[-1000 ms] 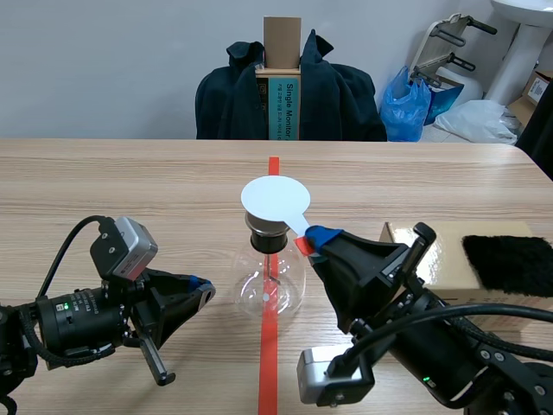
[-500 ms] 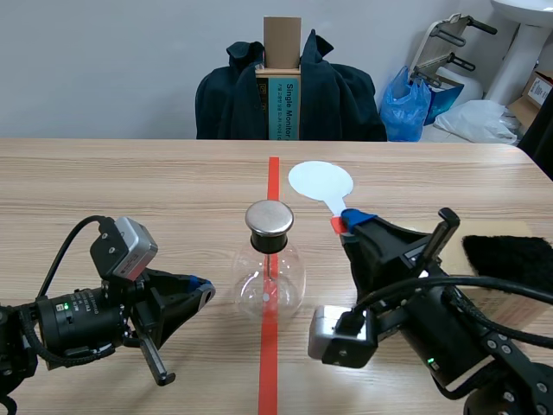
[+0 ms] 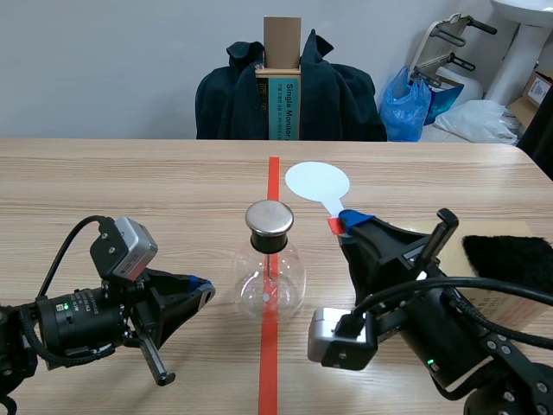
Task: Do the electroscope experiment.
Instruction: 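Move the plate toward and away from the electroscope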
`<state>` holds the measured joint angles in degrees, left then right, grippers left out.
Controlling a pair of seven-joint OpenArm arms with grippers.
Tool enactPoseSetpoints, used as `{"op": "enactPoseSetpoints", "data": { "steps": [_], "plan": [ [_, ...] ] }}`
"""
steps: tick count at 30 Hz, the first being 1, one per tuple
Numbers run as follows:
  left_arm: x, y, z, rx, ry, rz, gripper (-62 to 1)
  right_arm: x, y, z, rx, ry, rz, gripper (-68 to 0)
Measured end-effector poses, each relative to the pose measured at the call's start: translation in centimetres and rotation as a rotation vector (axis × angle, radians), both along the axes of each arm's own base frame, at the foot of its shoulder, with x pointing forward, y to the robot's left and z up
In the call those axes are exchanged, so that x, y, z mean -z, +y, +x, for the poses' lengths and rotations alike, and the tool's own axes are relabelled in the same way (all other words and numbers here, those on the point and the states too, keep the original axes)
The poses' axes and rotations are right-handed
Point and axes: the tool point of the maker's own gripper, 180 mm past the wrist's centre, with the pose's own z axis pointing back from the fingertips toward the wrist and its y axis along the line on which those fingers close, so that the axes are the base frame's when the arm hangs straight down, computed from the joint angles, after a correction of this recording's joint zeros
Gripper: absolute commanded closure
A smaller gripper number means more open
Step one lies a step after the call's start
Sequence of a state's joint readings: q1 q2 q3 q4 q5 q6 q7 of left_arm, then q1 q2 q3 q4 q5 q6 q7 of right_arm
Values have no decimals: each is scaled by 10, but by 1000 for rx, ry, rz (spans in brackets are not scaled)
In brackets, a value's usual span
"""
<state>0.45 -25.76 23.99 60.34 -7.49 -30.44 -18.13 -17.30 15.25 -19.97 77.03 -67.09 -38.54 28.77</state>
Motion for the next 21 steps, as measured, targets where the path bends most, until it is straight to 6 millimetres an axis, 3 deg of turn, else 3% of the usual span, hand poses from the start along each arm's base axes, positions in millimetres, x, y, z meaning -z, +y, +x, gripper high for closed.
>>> {"op": "enactPoseSetpoints", "data": {
  "steps": [9, 21],
  "plan": [
    [0, 0, 0, 0, 0, 0, -27, 0, 25, -24, -192, -15, -17, -8],
    [0, 0, 0, 0, 0, 0, -27, 0, 30, -29, -232, -18, -20, -8]
  ]
}}
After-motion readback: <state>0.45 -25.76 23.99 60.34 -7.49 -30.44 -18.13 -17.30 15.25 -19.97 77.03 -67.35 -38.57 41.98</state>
